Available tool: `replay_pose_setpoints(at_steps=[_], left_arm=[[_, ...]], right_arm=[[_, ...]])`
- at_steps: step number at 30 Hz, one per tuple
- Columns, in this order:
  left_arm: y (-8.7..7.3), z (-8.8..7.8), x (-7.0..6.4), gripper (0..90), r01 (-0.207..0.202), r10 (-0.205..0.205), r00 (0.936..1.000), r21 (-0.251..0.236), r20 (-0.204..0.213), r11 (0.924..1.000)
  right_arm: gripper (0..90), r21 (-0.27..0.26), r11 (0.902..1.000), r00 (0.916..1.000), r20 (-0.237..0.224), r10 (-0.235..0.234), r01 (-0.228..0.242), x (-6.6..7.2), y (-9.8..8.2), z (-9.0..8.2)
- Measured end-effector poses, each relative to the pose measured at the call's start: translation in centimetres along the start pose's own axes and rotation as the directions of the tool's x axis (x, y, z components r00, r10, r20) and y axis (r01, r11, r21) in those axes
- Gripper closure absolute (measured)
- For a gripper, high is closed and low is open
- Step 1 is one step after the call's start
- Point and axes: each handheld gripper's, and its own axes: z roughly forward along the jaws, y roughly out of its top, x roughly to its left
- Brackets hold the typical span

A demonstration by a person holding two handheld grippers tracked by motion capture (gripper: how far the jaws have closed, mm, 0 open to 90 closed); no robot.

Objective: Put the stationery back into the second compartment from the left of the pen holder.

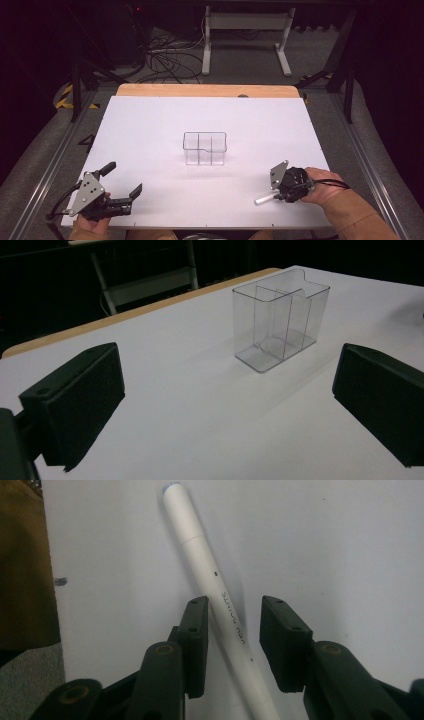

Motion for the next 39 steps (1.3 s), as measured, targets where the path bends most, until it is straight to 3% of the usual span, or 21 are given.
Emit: replay_pose_setpoints(at_steps=[10,17,23,33,39], left_arm=[[-0.03,0.05,0.02,1.0,0.0,0.0,1.0,0.002,0.0,1.0],[-0.03,0.07,0.03,1.0,-0.002,0.002,1.0,0.002,0.0,1.0],[-0.03,0.08,0.01,1.0,-0.003,0.003,1.0,0.002,0.0,1.0],[-0.04,0.05,0.02,1.0,0.0,0.0,1.0,0.002,0.0,1.0],[-0.03,0.04,0.02,1.0,-0.004,0.004,1.0,0.001,0.001,1.0]], right_arm=[[71.5,0.03,0.9981,0.9985,0.002,-0.055,0.054,0.11,0.31,0.29],[74.0,0.026,0.9922,0.9924,0.014,-0.122,0.122,0.32,0.51,0.42],[75.1,0.037,0.9876,0.9879,0.023,-0.153,0.153,0.45,0.74,0.47],[78.5,0.06,0.9843,0.9858,0.014,-0.167,0.166,0.67,0.91,0.73],[78.6,0.044,0.9841,0.9846,0.023,-0.173,0.172,0.71,1.03,0.13]])
